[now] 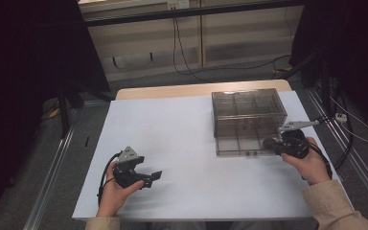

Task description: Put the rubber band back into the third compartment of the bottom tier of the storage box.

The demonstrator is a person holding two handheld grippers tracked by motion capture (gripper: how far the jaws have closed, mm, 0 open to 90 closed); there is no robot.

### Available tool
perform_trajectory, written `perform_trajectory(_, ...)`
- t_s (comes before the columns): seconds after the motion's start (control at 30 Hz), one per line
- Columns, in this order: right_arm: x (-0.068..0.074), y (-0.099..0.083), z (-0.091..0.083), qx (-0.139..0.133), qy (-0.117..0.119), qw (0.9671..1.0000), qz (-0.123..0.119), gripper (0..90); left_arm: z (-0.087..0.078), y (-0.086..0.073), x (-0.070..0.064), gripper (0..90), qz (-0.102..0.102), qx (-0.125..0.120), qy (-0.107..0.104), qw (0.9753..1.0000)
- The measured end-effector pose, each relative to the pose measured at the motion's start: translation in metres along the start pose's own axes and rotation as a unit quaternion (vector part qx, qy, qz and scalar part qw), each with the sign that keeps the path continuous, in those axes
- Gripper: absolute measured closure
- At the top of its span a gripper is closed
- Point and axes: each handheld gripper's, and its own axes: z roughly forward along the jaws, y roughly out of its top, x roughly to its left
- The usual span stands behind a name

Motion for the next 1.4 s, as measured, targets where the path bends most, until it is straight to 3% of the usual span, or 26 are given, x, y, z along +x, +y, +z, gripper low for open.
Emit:
perform_trajectory(0.67,0.015,-0.004,0.014,0.015,0.020,0.9994,-0.024,90.0,0.001,0.000,0.000,7.4,0.000,0.000,-0.001,1.0000)
perform_trajectory(1.4,0.023,-0.008,0.028,0.030,0.021,0.9987,-0.034,90.0,0.001,0.000,0.000,7.4,0.001,0.001,0.000,1.0000)
